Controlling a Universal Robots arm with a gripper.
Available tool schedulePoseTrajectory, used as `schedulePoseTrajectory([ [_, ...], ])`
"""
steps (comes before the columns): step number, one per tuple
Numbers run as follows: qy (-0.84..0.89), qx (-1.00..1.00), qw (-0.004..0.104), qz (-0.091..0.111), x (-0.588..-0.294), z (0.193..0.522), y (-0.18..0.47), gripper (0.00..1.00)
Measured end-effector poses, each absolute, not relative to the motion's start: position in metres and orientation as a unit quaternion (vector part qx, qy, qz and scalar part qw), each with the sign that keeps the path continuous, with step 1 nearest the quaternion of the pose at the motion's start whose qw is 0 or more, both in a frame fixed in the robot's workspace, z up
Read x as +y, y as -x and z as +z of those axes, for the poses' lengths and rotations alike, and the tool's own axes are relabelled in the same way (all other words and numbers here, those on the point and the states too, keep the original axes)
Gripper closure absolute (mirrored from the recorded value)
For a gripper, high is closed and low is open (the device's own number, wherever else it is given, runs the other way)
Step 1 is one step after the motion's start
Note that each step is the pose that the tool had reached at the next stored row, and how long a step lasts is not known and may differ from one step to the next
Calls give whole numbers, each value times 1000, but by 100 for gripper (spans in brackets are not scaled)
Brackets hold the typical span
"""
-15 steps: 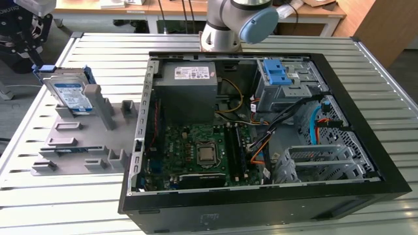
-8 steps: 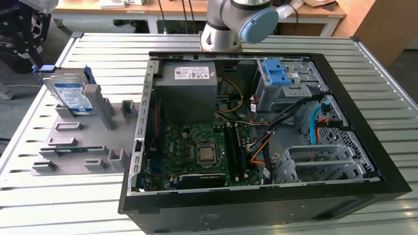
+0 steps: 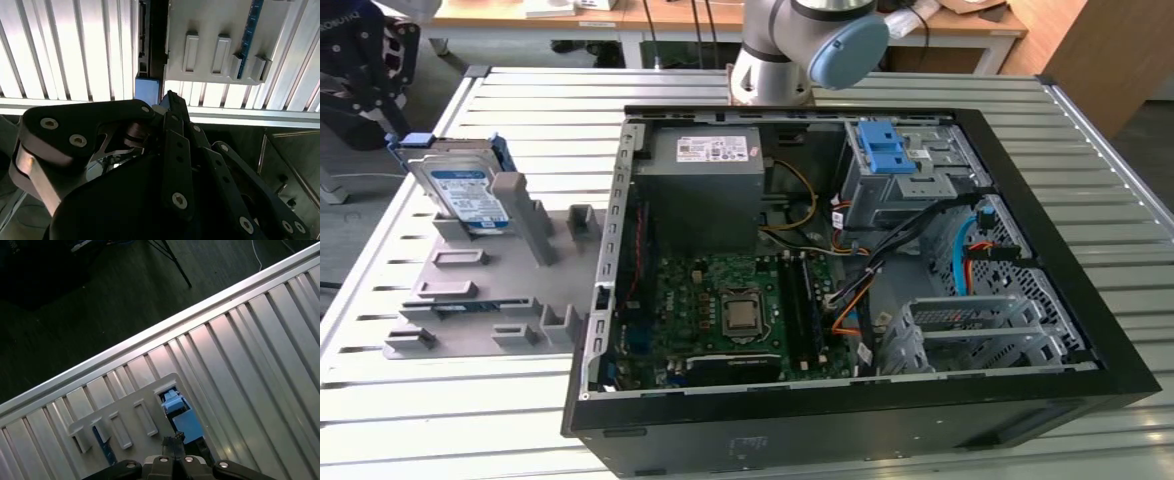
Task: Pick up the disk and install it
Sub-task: 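Pick up the disk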
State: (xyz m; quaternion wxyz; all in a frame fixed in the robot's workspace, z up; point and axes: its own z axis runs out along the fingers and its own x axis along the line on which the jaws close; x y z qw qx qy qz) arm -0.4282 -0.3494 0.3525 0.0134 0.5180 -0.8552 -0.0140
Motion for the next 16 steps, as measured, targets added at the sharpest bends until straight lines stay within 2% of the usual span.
schedulePoseTrajectory([
  [9, -546, -837, 2, -29, -349, 350, 428, 89],
  [16, -598, -801, 4, -29, -349, 348, 428, 89],
])
